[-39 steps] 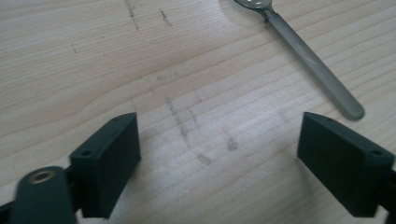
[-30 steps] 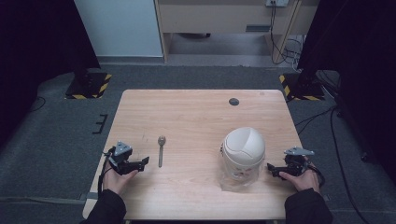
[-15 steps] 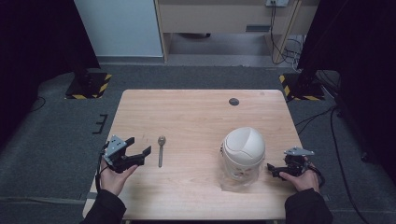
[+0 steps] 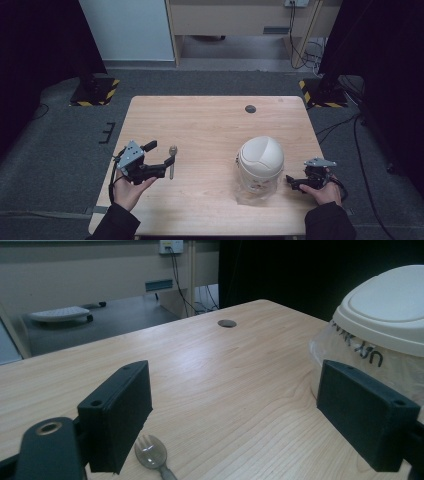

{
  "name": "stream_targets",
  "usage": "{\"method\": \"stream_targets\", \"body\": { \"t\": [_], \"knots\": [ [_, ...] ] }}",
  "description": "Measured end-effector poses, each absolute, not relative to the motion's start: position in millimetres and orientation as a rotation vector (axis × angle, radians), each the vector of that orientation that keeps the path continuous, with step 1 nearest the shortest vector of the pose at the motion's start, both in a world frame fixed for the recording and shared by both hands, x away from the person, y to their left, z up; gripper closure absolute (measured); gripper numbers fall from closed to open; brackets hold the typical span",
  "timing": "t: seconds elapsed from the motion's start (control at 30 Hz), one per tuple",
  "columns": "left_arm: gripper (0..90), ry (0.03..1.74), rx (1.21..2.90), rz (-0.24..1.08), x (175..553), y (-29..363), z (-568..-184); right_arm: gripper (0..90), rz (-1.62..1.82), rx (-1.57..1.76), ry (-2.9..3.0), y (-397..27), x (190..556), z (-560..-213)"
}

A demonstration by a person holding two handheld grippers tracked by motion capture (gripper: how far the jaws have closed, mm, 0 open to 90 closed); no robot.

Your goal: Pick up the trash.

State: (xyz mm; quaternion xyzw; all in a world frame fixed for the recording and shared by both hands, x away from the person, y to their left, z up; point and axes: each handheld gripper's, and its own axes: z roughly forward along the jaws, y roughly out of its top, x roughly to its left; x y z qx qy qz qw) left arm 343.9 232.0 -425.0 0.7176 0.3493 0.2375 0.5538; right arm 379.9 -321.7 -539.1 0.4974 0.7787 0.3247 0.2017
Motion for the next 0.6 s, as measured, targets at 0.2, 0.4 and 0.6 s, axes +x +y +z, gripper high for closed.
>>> {"method": "stream_targets", "body": {
  "t": [0.2,0.4,0.6],
  "knots": [
    [13.4,0.783,1.704,0.548,345.0,223.9,-419.1,0.8,0.906,1.389,2.175,-321.7,379.9,-539.1],
    [13.1,0.701,1.722,0.504,350.3,202.2,-408.3,0.8,0.907,1.389,2.175,-321.7,379.9,-539.1],
    [13.2,0.604,1.744,0.440,355.6,171.1,-399.9,0.8,0.906,1.389,2.175,-321.7,379.9,-539.1]
  ]
}}
